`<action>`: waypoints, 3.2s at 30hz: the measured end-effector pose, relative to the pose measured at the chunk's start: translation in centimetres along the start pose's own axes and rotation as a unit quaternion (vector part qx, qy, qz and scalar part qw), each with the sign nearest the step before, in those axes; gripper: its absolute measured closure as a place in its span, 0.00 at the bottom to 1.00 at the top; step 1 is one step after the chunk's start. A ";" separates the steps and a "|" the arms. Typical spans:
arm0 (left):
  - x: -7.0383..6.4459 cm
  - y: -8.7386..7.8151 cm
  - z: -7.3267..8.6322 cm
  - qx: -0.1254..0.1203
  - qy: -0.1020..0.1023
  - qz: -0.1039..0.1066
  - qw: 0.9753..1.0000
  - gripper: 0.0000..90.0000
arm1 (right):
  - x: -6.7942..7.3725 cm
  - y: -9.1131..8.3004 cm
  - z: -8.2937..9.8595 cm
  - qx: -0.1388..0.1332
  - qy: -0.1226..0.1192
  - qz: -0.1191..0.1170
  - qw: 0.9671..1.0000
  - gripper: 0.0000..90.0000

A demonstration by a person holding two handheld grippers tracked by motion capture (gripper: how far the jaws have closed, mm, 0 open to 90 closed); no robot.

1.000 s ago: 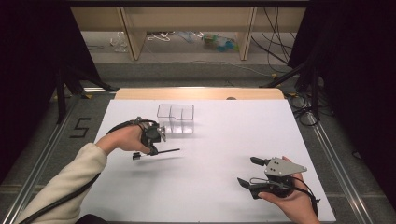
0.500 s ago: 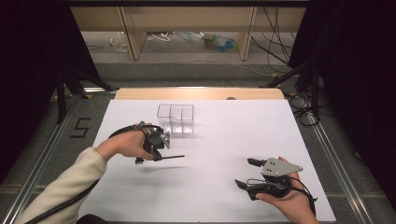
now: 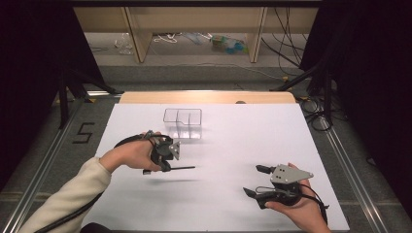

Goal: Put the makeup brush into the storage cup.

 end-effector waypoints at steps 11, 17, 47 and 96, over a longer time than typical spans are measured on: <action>-1.2 -0.5 -0.6 -0.004 0.013 -0.007 1.000 0.95 | 0.1 0.1 -0.1 0.001 -0.005 -0.005 1.000 0.18; -1.7 -0.5 -1.1 -0.006 0.020 -0.004 1.000 0.95 | 0.2 0.4 -0.2 -0.001 -0.008 -0.007 1.000 0.18; -4.3 -0.8 -5.1 -0.018 0.075 0.012 0.997 0.95 | 0.9 1.6 -0.6 -0.003 -0.015 -0.028 0.999 0.18; -6.3 -0.2 -10.6 -0.039 0.122 0.033 0.991 0.95 | 2.8 4.3 -1.4 0.009 -0.038 -0.094 0.995 0.28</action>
Point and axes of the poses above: each handheld gripper's, and its own axes: y roughly forward along the jaws, z roughly out of its underside, x roughly to its left, the point moved 1 cm from there along y, roughly forward along the jaws
